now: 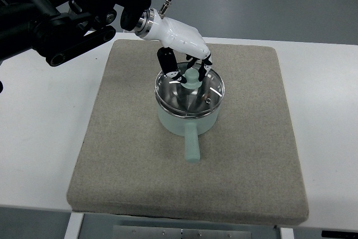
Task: Place lid left of pot with left hand
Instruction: 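Lift the glass lid off the pot with the left hand, then carry the lid beside the pot and lower it onto the pad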
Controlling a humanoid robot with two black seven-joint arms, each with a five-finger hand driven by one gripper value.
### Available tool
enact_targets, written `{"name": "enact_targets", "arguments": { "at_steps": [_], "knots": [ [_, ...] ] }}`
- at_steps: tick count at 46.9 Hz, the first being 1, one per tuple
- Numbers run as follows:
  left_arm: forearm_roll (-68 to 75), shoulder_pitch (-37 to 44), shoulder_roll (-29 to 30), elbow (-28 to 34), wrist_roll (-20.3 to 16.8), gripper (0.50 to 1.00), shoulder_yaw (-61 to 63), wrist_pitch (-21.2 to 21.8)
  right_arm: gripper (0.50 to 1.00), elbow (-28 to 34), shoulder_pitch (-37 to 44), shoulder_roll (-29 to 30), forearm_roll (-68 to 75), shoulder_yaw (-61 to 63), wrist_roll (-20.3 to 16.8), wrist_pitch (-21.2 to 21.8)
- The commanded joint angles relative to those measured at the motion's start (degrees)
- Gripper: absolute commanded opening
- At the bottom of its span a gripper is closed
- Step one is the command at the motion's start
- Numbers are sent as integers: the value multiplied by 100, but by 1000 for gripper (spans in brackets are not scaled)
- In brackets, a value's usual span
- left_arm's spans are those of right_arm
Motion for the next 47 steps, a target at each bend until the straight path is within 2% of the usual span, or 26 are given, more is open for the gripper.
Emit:
{"name": "enact_targets", "arguments": {
  "at_steps": [1, 27, 40, 47],
  "knots": [
    [-13, -10, 9, -4, 0, 500, -23, -1, 924, 0, 1, 0, -8, 1, 0, 0],
    [-56, 16, 185, 58, 0, 500, -199, 17, 924, 0, 1, 0, 1, 1, 0, 0],
    [-74, 16, 466, 145, 0, 500, -234, 17, 924, 0, 1, 0, 1, -8, 0, 0],
    [-83, 60, 808, 260, 0, 500, -234, 17, 924, 0, -8, 0, 1, 1, 0, 0]
  ]
}}
